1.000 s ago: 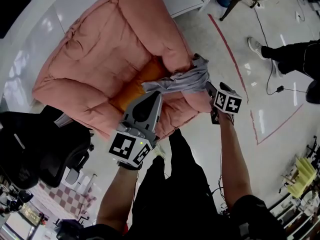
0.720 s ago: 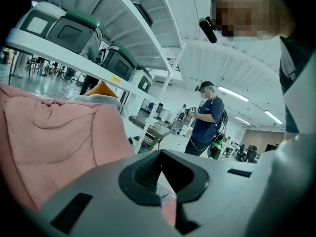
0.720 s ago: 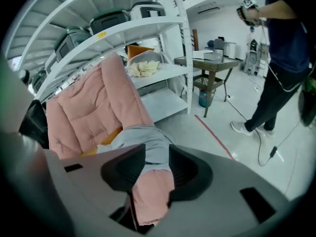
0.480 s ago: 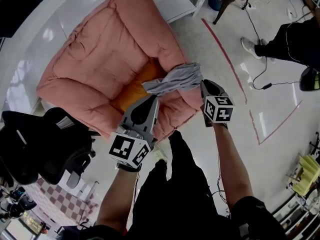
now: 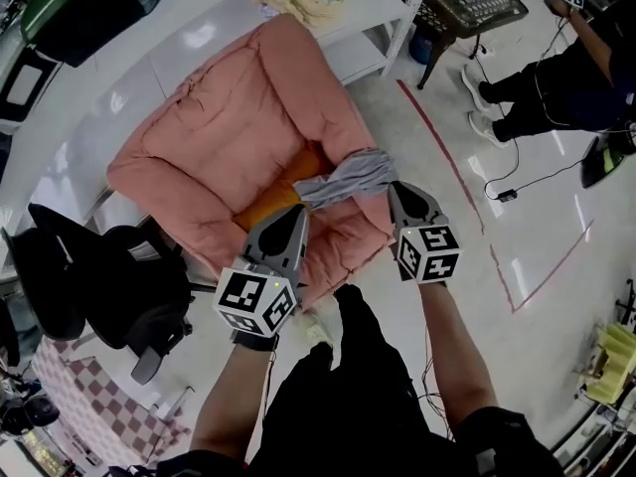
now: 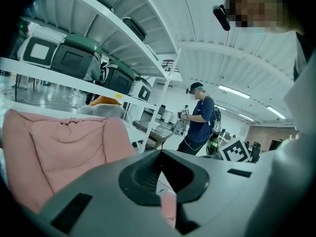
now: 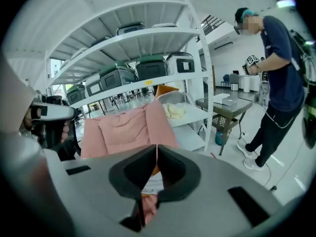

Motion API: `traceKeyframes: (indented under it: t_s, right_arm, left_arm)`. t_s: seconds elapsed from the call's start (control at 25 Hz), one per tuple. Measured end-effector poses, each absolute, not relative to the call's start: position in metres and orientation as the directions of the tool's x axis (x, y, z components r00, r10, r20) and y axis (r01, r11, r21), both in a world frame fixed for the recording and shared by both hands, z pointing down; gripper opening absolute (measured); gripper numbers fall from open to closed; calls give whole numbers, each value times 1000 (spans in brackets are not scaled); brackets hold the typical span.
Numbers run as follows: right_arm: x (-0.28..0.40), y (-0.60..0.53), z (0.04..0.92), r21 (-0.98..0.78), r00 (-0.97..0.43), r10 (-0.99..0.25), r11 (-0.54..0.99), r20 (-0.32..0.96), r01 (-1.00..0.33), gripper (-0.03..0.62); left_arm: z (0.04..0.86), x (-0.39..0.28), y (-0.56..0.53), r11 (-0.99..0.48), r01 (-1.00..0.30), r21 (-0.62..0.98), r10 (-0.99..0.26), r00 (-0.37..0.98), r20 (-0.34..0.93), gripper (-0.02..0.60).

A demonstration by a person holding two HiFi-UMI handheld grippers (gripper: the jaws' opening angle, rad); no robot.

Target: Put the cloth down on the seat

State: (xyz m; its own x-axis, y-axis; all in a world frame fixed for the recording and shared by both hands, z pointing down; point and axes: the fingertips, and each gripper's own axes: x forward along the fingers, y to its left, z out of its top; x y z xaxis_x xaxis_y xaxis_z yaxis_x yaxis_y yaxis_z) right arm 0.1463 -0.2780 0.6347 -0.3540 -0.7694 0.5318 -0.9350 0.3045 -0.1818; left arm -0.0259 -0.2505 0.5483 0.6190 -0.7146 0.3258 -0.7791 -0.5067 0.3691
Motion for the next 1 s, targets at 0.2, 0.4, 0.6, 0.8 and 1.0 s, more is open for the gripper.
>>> traceKeyframes:
  t_s: [0.2, 0.4, 0.6, 0.8, 1.0]
  right_arm:
    - [121, -256, 567, -163, -391, -806, 356, 444, -920, 8]
    - [103, -234, 506, -144, -408, -839, 382, 359, -913, 5]
    - [83, -213, 458, -130, -431, -851, 411, 300, -902, 5]
    - [62, -193, 419, -108, -457, -856, 444, 242, -889, 5]
    - [45, -169, 376, -74, -478, -859, 473, 181, -878, 5]
  left_arm:
    - [511, -39, -230, -497, -789, 362, -735, 604, 308, 5]
    - [472, -53, -210, -498, -799, 337, -757, 590, 280, 5]
    - [435, -64, -188, -504, -800, 326, -772, 586, 246, 5]
    - [403, -73, -166, -513, -803, 303, -785, 582, 212, 5]
    - [366, -83, -144, -520, -808, 278, -801, 574, 170, 5]
